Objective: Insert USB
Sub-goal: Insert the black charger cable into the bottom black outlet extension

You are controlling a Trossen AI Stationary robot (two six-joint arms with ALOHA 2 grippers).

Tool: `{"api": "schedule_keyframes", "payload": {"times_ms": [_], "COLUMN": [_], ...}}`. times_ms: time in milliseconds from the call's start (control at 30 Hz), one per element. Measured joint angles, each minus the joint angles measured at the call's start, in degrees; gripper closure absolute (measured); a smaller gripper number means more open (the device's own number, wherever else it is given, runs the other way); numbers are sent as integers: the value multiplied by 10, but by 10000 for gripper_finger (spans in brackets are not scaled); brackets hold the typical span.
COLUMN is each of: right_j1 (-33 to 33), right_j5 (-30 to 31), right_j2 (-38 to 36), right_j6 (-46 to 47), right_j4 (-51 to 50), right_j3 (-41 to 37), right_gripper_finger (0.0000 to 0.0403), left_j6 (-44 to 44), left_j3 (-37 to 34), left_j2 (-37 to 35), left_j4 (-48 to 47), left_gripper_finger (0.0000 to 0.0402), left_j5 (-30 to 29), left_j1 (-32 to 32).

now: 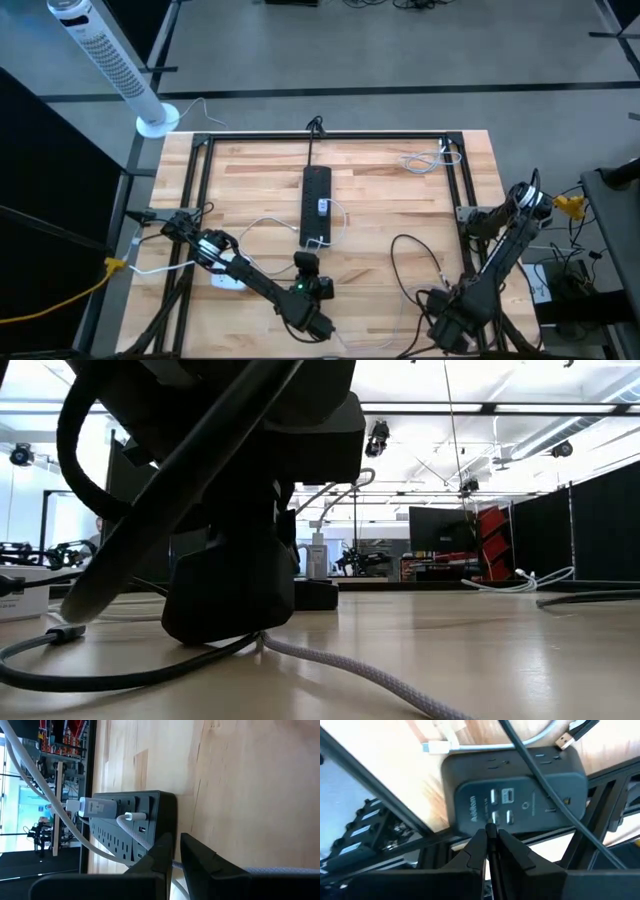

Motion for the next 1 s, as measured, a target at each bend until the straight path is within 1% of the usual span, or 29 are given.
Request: {"api": "schedule_keyframes", "payload": {"times_ms": [167, 433, 733, 1000], "right_j1": [-1, -1, -1, -1], "right_j5": [1, 1, -29, -32], "right_j2": [0, 0, 0, 0], "right_j6": [-13, -20, -41, -60], "right_j4": [4, 47, 43, 41], "right_j3": [-21, -31, -31, -35], "right_gripper_finger": [383, 383, 383, 383], "left_j6": [0, -2, -1, 0], "left_j3": [0, 0, 0, 0], "left_j2": [0, 0, 1, 1], "left_j4": [3, 6, 8, 10], "left_gripper_finger": [377, 377, 377, 377], "left_j5": [-1, -1, -2, -2], "left_j1": [0, 0, 0, 0]}}
